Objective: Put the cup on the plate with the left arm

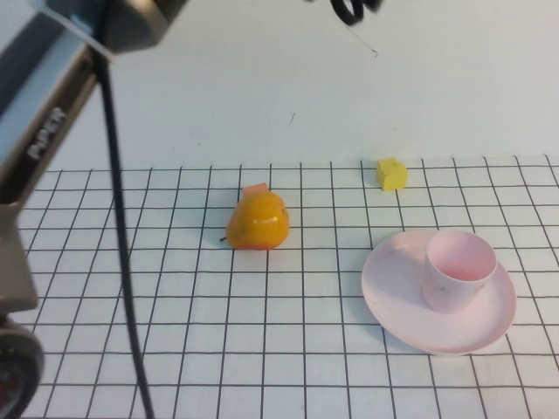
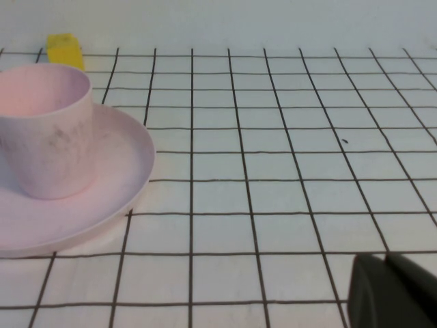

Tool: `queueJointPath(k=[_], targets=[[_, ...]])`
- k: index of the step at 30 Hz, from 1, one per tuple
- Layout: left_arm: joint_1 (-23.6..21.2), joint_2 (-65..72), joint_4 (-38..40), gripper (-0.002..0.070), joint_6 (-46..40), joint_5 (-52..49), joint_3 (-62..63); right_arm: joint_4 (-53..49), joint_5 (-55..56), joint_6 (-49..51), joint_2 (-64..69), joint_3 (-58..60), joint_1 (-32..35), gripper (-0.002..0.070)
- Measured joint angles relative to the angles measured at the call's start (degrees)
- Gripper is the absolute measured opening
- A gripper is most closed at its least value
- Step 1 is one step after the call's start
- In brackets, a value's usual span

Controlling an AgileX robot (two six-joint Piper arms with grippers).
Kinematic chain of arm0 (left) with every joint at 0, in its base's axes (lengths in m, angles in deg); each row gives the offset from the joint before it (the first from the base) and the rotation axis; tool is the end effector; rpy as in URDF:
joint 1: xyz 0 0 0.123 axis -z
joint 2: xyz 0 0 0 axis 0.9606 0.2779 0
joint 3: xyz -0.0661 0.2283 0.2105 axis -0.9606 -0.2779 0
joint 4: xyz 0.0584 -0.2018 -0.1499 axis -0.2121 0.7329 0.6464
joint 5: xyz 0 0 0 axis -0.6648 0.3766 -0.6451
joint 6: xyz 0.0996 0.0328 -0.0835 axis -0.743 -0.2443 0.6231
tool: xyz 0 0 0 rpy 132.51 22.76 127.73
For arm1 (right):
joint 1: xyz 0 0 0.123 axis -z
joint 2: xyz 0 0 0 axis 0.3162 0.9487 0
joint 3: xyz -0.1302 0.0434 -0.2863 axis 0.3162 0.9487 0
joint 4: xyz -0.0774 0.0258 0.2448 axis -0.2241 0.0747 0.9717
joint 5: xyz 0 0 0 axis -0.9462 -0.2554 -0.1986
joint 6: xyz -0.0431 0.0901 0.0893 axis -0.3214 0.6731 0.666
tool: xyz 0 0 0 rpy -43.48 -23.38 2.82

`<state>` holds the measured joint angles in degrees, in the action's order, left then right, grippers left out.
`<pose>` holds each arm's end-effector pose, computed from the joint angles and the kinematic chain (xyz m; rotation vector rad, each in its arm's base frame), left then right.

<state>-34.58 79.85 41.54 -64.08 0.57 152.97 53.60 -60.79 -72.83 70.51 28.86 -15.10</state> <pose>0.3917 -0.2760 0.4803 0.6885 2.0168 -0.0578 0.0671 -0.0070 0.1588 0.0227 1.8643 -0.0965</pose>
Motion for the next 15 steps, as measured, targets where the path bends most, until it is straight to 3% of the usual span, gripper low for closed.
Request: queueJointPath(k=[5, 15], targets=[[0.0, -7.1, -7.1, 0.0000, 4.8, 0.3, 0.6, 0.0, 0.0, 0.0, 0.0, 0.0, 0.0, -0.0002], [0.0, -18.1, -13.0, -0.0001, 6.8, -0.8, -6.3, 0.0, 0.0, 0.0, 0.0, 0.0, 0.0, -0.0002]])
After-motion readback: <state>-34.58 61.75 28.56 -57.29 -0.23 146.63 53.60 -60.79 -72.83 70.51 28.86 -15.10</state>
